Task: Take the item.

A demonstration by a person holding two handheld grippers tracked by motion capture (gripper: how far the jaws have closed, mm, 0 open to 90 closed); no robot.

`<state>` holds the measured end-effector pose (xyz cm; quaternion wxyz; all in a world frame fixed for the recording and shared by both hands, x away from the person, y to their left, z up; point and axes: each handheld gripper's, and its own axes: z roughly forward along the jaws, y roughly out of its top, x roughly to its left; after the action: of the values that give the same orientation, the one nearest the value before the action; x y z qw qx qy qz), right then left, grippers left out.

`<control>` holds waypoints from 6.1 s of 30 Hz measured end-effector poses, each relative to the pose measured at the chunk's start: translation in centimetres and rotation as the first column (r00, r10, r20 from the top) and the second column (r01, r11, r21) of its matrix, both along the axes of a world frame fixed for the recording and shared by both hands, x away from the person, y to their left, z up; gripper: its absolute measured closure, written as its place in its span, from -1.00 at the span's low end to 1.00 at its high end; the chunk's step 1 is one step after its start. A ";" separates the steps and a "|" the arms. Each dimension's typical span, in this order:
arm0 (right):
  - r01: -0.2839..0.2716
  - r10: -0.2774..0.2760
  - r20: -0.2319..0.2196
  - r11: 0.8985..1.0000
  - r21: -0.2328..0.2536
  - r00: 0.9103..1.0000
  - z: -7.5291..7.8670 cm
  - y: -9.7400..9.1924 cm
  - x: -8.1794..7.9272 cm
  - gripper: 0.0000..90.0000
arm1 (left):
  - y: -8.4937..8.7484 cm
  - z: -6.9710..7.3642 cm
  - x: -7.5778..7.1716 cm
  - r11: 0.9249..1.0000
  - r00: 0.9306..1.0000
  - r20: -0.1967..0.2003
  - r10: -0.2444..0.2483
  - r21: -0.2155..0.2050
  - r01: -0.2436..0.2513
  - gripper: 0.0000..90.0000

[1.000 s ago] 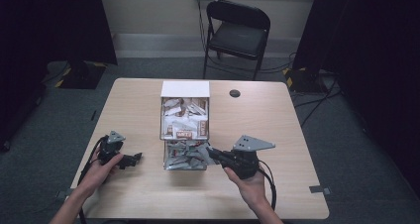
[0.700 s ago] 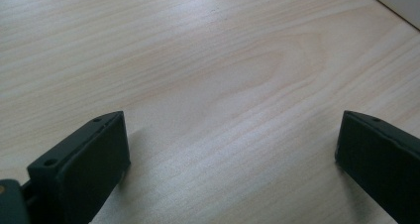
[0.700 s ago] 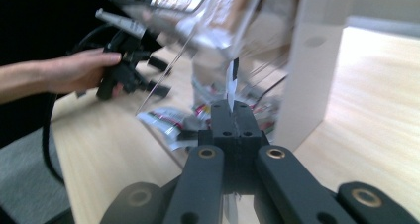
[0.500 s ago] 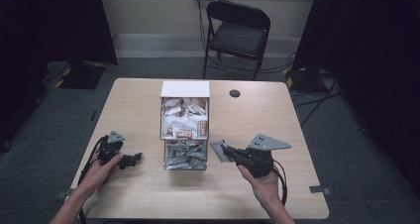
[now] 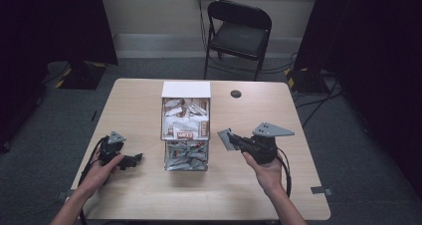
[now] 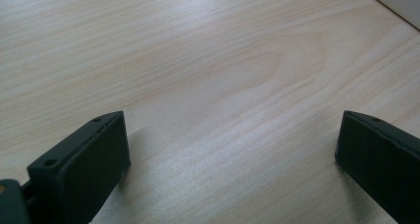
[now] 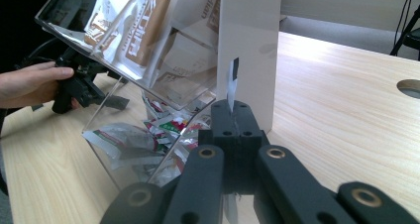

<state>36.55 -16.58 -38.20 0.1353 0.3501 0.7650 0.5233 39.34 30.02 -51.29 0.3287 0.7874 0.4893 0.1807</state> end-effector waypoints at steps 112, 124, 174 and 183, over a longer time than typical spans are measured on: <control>0.121 -0.162 -0.218 0.974 -0.192 0.962 -12.1 2.7 9.4 0.75 | 0.0 0.0 0.0 1.000 1.000 0.000 0.000 0.000 0.000 -1.00; 0.109 -0.148 -0.214 0.977 -0.181 0.966 -12.0 3.0 9.4 0.27 | 0.0 0.0 0.0 1.000 1.000 0.000 0.000 0.000 0.000 -1.00; 0.258 -0.276 -0.125 0.955 -0.144 0.953 -5.7 -3.9 3.6 -0.66 | 0.0 0.0 0.0 1.000 1.000 0.000 0.000 0.000 0.000 -1.00; 0.321 -0.351 -0.136 0.926 -0.200 0.926 -5.8 -7.2 1.7 -0.61 | 0.0 0.0 0.0 1.000 1.000 0.000 0.000 0.000 0.000 -1.00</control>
<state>38.29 -23.81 -44.00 0.1879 0.5065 0.7449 0.3916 39.34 30.02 -51.28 0.3285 0.7875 0.4892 0.1807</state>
